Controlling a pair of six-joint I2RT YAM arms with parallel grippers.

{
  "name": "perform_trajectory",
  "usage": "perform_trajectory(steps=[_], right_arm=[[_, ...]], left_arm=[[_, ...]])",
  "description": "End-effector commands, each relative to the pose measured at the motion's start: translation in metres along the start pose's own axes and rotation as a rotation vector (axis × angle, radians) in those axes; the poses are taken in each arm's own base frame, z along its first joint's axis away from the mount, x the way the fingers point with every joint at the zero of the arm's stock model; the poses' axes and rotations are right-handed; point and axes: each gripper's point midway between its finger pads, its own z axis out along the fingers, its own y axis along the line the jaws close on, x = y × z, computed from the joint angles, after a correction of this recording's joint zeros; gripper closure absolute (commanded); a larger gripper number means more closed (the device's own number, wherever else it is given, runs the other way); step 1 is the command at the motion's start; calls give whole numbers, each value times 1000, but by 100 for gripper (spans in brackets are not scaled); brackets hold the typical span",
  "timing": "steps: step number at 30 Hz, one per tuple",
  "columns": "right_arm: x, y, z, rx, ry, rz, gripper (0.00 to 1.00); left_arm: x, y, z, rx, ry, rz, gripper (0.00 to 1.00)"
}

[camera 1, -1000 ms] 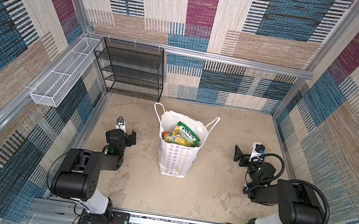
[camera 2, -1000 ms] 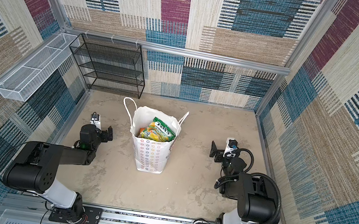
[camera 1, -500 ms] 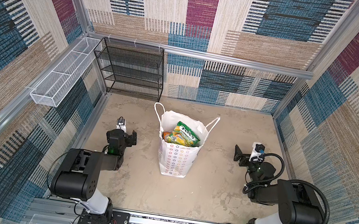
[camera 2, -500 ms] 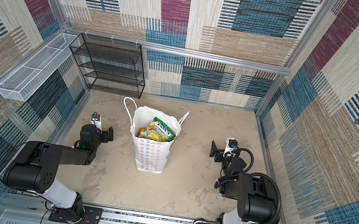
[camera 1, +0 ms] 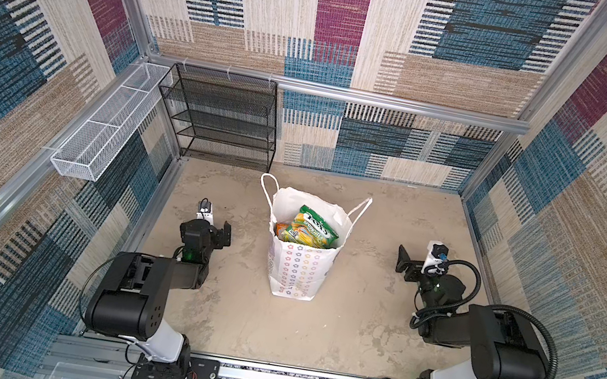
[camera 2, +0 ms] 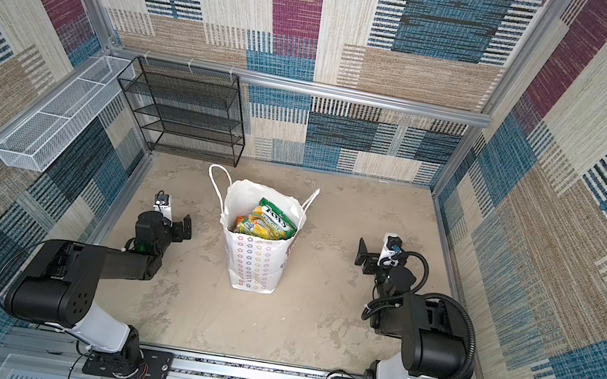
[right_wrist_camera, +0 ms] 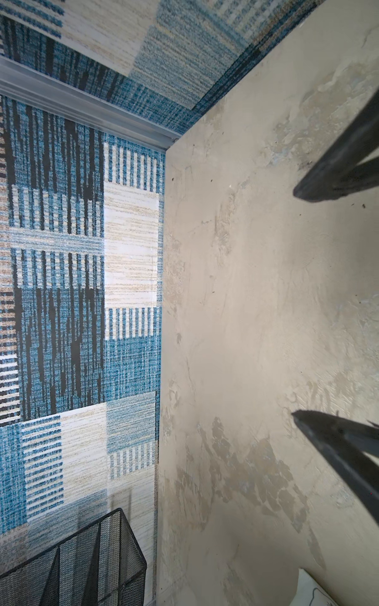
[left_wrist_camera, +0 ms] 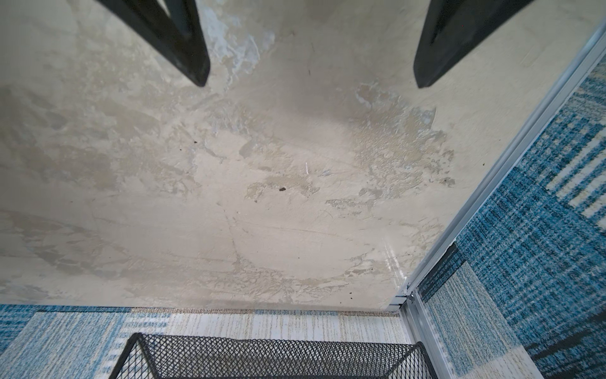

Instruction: Place the snacks into the paper bag

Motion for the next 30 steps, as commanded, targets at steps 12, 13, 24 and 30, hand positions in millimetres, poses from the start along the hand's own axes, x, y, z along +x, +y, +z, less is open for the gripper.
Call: perform_trajectory(steps=[12, 13, 24, 30], right_arm=[[-7, 0, -2, 30, -28, -15, 0], [-7, 0, -2, 30, -28, -15, 0], [-7, 0, -3, 39, -31, -17, 0], [-7, 0, -3, 39, -31, -18, 0]], left_arm=[[-9, -9, -1, 56, -36, 4, 0], [-9, -10, -1, 58, -36, 3, 0], [-9, -9, -1, 56, -36, 4, 0], [-9, -10, -1, 57, -36, 3, 0]])
